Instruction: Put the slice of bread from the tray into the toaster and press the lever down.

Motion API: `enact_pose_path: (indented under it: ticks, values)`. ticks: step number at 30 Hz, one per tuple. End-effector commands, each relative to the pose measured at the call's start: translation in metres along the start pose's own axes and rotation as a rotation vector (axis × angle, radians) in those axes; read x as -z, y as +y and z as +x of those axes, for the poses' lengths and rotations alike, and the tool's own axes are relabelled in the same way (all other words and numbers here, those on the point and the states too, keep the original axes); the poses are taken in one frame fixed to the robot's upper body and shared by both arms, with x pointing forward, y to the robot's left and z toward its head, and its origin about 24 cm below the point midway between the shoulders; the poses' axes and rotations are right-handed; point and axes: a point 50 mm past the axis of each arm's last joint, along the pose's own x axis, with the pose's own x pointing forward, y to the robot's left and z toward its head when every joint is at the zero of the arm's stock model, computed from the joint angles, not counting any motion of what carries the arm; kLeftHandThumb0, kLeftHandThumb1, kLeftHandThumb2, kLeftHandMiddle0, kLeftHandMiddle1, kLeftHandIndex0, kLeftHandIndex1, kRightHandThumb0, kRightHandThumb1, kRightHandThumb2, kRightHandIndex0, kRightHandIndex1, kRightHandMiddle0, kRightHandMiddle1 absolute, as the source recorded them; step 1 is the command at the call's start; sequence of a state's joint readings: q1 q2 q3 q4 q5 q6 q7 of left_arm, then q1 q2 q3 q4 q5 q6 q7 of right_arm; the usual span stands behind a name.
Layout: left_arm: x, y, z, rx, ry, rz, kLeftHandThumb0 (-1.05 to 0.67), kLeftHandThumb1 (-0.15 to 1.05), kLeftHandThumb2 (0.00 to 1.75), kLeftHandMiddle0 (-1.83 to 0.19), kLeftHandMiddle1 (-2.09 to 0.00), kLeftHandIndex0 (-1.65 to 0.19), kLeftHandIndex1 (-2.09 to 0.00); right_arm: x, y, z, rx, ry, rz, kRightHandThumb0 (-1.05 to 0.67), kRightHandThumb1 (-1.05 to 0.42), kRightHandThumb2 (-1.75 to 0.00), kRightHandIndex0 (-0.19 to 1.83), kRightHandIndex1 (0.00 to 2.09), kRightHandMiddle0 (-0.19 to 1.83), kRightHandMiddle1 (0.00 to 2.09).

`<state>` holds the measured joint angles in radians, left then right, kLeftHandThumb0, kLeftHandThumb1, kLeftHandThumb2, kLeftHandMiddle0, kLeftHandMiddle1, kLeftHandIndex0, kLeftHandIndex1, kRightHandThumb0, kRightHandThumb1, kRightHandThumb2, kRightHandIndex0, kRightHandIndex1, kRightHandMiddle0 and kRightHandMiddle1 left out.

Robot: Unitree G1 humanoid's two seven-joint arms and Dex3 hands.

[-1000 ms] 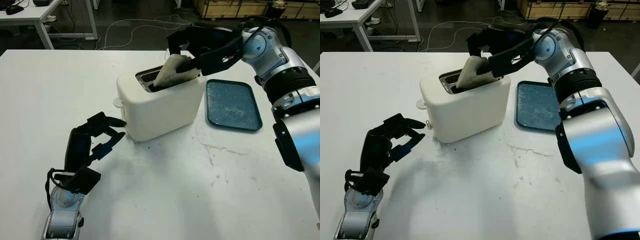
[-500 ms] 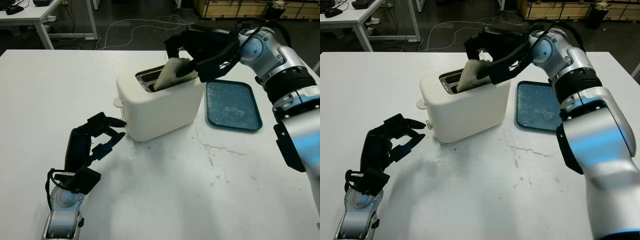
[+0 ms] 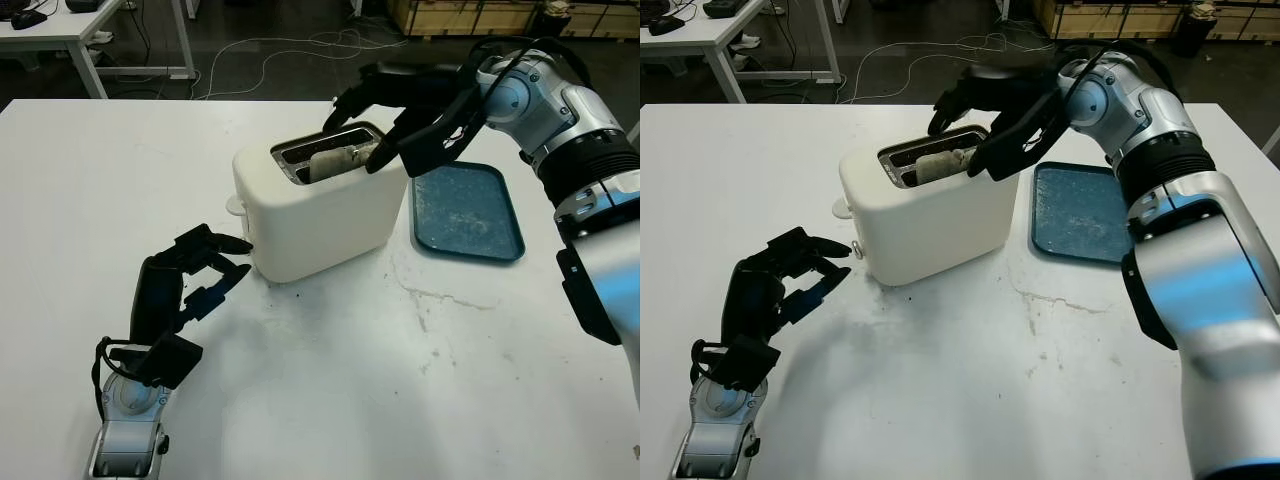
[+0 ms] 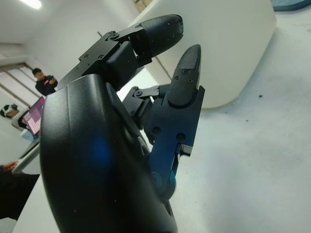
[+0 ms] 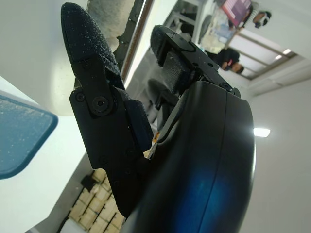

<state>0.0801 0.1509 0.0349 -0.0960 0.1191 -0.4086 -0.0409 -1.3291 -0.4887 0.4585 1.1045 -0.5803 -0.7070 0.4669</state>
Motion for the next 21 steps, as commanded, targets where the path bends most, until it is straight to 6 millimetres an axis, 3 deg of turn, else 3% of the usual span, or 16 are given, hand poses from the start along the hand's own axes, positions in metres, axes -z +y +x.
enact_pose_path:
  ticks: [1, 6, 10, 15, 17, 21]
  values:
    - [-0.002, -0.001, 0.001, -0.001, -0.019, -0.001, -0.24, 0.92, 0.01, -0.72, -1.32, -0.73, -0.9, 0.002, 0.001, -0.003, 0.005, 0.009, -0.018, -0.9, -0.86, 0.0, 0.12, 0.71, 0.55, 0.0]
    - [-0.002, -0.001, 0.001, 0.001, -0.019, 0.003, -0.24, 0.92, 0.01, -0.7, -1.33, -0.73, -0.9, 0.005, -0.002, -0.007, 0.075, 0.001, 0.019, -0.86, -0.83, 0.0, 0.12, 0.71, 0.54, 0.0]
    - [-0.002, 0.001, 0.001, -0.001, -0.016, -0.009, -0.25, 0.92, 0.01, -0.71, -1.32, -0.73, -0.9, 0.01, -0.004, -0.013, 0.176, -0.004, 0.083, -0.79, -0.81, 0.0, 0.07, 0.83, 0.54, 0.0]
    - [-0.003, 0.006, 0.002, -0.006, -0.035, 0.003, -0.24, 0.92, 0.03, -0.71, -1.3, -0.73, -0.9, 0.025, 0.003, -0.029, 0.435, -0.006, 0.259, -0.62, -0.83, 0.0, 0.46, 0.48, 0.69, 0.02]
    - [-0.005, 0.011, 0.004, -0.02, -0.04, 0.023, -0.25, 0.91, 0.02, -0.71, -1.29, -0.73, -0.9, 0.031, 0.014, -0.039, 0.533, -0.009, 0.329, -0.59, -0.88, -0.02, 0.63, 0.45, 0.75, 0.03]
    - [-0.01, 0.021, 0.008, -0.032, -0.072, 0.086, -0.23, 0.91, 0.01, -0.72, -1.25, -0.74, -0.89, 0.041, 0.043, -0.056, 0.655, -0.024, 0.521, -0.57, -0.87, 0.0, 0.75, 0.47, 0.84, 0.06]
